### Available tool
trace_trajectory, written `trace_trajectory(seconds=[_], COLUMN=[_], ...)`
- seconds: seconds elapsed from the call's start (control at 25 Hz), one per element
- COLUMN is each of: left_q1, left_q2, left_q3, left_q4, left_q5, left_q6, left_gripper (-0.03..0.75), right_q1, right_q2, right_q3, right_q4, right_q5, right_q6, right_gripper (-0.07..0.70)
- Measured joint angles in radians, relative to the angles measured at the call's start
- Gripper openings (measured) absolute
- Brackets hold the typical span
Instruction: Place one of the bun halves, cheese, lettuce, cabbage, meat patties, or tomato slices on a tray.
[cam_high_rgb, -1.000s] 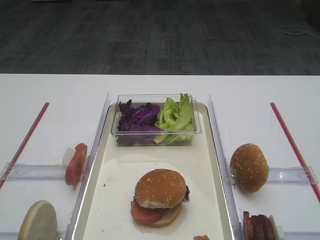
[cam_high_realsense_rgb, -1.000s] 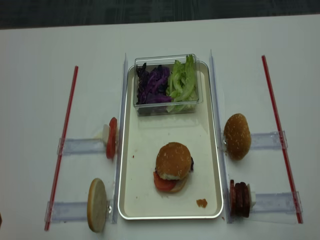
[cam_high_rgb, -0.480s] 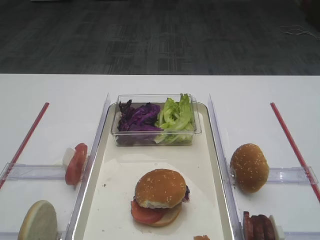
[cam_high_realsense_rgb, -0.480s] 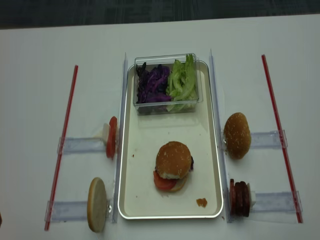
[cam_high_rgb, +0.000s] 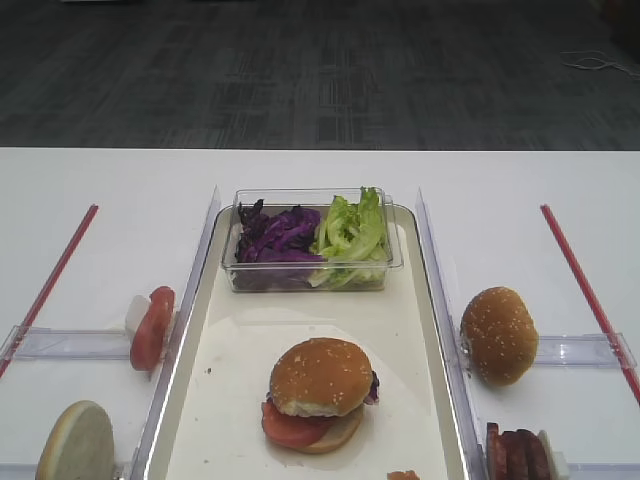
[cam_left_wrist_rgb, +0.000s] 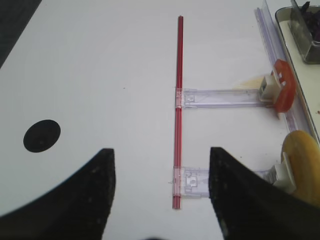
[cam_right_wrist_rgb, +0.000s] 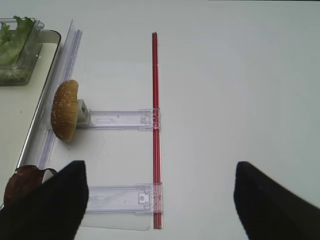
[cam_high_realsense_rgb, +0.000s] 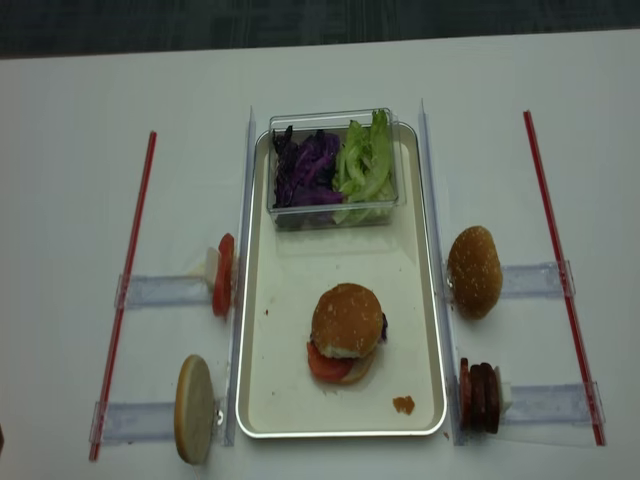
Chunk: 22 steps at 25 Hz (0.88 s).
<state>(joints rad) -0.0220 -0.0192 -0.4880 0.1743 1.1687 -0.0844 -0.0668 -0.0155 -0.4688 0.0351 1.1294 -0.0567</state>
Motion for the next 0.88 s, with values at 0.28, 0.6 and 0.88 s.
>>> trace_trajectory(seconds=[0.28, 0.6, 0.88], left_q1=[0.000, 0.000, 0.000], left_q2=[0.000, 0.000, 0.000], left_q3=[0.000, 0.000, 0.000], left_q4=[0.000, 0.000, 0.000], left_q5=[0.000, 0.000, 0.000], left_q6=[0.000, 0.000, 0.002], left_gripper=[0.393, 0.393, 0.393], right_q1=[0.000, 0.000, 0.000], right_q2=[0.000, -0.001, -0.001], right_q3=[0.000, 0.000, 0.000], right_q4=[0.000, 0.000, 0.000], right_q5=[0.000, 0.000, 0.000], right_q6=[0.000, 0.000, 0.000], right_gripper=[0.602, 0.602, 0.602])
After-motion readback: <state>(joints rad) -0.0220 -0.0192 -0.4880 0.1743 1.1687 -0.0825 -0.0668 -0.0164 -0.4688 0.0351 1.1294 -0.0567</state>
